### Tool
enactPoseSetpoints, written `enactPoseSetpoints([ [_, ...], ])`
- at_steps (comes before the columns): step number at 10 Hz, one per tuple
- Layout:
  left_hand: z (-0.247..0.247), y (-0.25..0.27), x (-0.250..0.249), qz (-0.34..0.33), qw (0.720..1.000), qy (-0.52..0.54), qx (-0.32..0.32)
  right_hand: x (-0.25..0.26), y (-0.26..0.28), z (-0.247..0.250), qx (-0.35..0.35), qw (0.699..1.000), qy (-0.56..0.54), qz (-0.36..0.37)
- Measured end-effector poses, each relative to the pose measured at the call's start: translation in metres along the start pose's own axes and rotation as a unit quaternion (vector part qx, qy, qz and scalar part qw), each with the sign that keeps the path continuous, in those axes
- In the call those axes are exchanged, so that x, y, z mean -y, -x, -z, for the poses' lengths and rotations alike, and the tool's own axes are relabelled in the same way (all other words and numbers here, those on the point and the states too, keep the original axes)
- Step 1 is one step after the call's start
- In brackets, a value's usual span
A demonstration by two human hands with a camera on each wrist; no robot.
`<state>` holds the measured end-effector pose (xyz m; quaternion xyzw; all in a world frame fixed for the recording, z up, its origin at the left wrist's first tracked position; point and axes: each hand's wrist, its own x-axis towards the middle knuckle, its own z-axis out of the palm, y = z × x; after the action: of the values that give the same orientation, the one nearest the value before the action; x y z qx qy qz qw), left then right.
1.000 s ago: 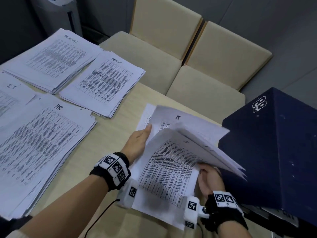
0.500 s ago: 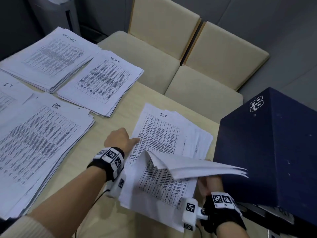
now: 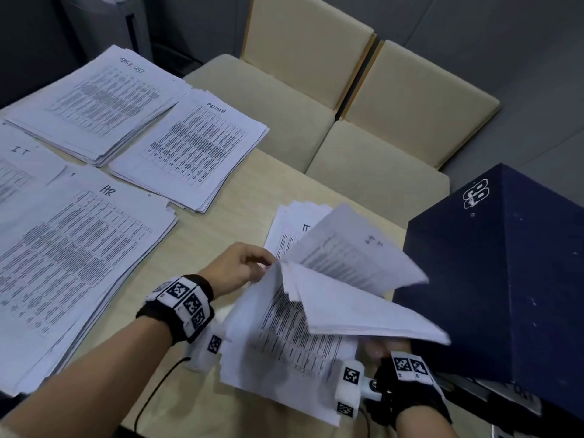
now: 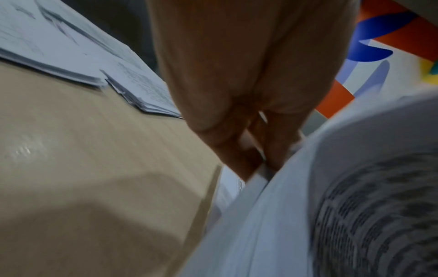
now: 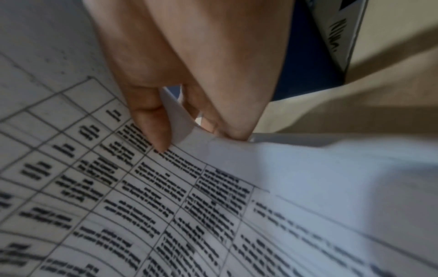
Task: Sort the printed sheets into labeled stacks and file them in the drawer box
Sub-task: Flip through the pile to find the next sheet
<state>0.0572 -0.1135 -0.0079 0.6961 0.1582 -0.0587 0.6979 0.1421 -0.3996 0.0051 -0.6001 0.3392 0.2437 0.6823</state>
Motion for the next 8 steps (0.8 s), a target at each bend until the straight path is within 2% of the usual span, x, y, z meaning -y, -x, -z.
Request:
enactPoseSetpoints([
  [1, -0.005, -0.007, 0.006, 0.045, 0.994, -0.062, -0.080, -0.006, -0.024, 0.006, 0.005, 0.992, 0.114, 0.060],
  [2, -0.010, -0.016, 0.015, 0.113, 0.935, -0.281, -0.181, -0.001, -0.027, 0.002, 0.033, 0.996, 0.055, 0.062],
  [3, -0.018, -0.019, 0.014, 0.113, 0.903, -0.392, -0.137, -0.004, -0.025, 0.001, 0.024, 0.990, 0.124, 0.067],
  [4, -0.018, -0.019, 0.008, 0.070, 0.841, -0.523, -0.117, -0.006, -0.023, 0.004, -0.009, 0.990, 0.096, 0.102],
  [5, -0.014, -0.018, -0.001, 0.028, 0.774, -0.624, -0.100, -0.003, -0.024, 0.006, -0.016, 0.997, 0.049, 0.060],
  [6, -0.005, -0.019, -0.001, -0.055, 0.818, -0.566, -0.079, -0.005, -0.025, 0.008, -0.002, 0.994, 0.087, 0.068],
  [7, -0.003, -0.013, -0.004, -0.143, 0.914, -0.375, -0.050, -0.007, -0.023, 0.004, -0.010, 0.996, 0.019, 0.088],
  [8, -0.009, -0.005, -0.003, -0.047, 0.991, -0.125, 0.013, -0.008, -0.028, 0.003, 0.015, 0.994, 0.002, 0.109],
])
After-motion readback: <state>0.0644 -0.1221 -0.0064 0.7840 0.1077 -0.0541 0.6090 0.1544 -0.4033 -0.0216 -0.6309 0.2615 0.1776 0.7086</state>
